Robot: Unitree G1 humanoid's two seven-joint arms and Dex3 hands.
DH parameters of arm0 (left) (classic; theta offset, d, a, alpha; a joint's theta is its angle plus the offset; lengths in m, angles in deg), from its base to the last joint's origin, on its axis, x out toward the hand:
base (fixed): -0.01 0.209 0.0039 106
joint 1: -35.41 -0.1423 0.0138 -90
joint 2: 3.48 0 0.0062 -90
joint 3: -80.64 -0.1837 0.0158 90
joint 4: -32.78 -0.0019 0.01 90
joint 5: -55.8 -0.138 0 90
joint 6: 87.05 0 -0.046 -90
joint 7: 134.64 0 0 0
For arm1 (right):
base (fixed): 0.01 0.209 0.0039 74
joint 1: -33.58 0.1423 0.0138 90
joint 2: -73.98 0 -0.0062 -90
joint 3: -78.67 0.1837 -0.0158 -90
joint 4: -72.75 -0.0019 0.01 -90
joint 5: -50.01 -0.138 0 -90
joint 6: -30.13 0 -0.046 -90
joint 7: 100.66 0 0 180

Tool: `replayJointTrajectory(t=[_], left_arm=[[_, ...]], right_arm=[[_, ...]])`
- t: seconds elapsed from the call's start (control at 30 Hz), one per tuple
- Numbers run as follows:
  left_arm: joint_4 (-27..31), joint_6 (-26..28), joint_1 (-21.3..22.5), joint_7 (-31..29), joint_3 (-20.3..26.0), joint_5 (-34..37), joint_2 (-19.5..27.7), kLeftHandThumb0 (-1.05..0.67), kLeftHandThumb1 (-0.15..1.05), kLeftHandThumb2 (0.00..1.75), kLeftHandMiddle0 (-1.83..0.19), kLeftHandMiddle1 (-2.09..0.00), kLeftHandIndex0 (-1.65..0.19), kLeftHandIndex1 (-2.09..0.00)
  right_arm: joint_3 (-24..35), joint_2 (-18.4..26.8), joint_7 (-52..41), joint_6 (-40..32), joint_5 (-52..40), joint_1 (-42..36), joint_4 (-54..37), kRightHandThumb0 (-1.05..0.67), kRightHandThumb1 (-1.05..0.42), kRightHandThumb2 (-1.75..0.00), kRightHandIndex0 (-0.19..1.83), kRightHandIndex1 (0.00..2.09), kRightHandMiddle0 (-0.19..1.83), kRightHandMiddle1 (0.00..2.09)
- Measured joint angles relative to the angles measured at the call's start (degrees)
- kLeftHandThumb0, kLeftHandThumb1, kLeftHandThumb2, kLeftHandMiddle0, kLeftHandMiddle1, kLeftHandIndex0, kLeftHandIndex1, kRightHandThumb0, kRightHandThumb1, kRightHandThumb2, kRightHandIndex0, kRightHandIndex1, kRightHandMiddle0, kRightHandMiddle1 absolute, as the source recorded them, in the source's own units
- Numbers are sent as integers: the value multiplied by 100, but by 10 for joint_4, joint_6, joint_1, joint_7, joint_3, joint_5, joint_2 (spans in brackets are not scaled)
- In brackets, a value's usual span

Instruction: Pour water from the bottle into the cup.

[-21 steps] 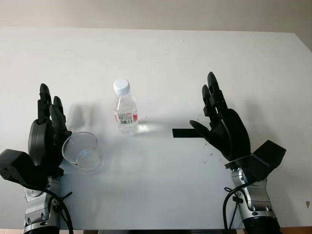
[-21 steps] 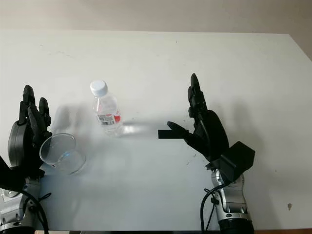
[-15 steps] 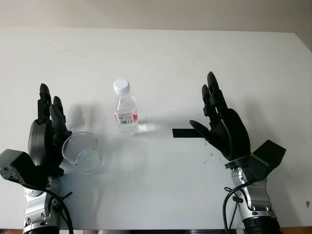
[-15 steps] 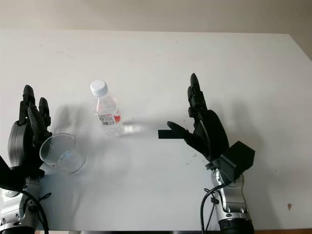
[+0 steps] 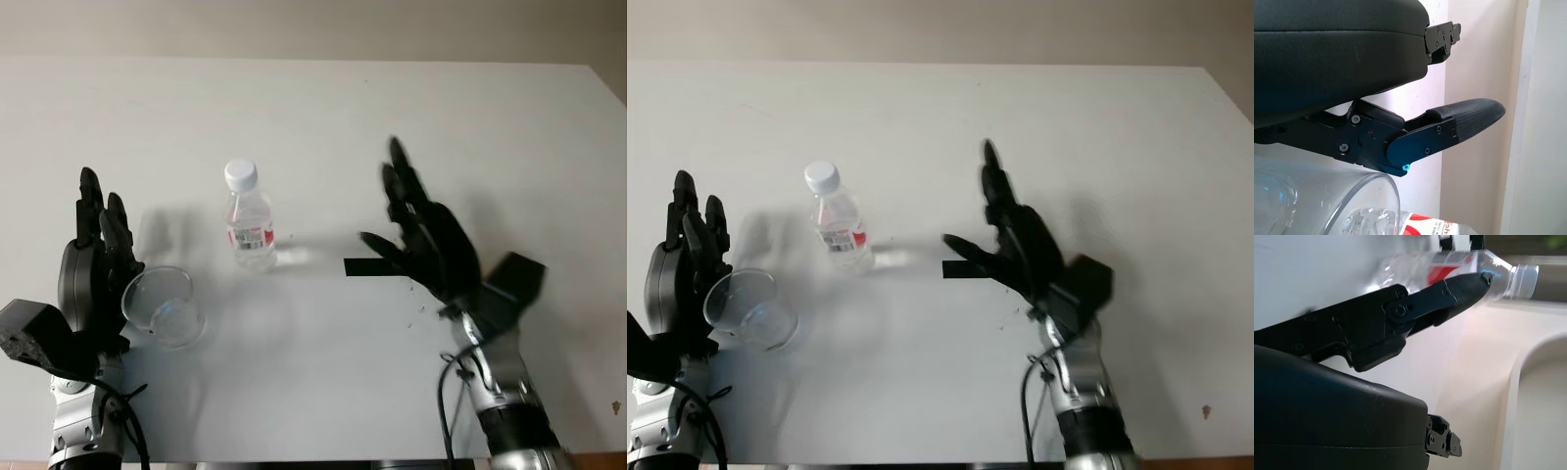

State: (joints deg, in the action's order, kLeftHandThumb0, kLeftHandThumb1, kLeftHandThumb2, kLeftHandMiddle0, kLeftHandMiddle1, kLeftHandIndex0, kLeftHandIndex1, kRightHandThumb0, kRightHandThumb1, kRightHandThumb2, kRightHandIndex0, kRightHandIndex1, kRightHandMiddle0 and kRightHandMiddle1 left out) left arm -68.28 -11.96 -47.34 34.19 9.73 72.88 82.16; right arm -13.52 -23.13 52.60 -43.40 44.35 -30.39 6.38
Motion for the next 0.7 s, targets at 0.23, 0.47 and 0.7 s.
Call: replayJointTrajectory(t=[0.23,0.47,0.7], left_arm=[[6,3,0,1,-2,0,-1,-78,105,71,19,-5,19,0],[7,4,0,2,-1,1,-1,-78,105,72,18,-6,19,-1],[7,4,0,1,-1,1,-1,-78,105,71,17,-6,19,-1]], right_arm=[[-34,-48,-22,40,24,106,128,-99,-91,-4,-19,0,-19,0],[-48,-84,-20,68,51,162,222,-104,-93,-6,-19,0,-19,0],[-68,-106,-41,77,61,178,243,-105,-91,-5,-19,0,-19,0]])
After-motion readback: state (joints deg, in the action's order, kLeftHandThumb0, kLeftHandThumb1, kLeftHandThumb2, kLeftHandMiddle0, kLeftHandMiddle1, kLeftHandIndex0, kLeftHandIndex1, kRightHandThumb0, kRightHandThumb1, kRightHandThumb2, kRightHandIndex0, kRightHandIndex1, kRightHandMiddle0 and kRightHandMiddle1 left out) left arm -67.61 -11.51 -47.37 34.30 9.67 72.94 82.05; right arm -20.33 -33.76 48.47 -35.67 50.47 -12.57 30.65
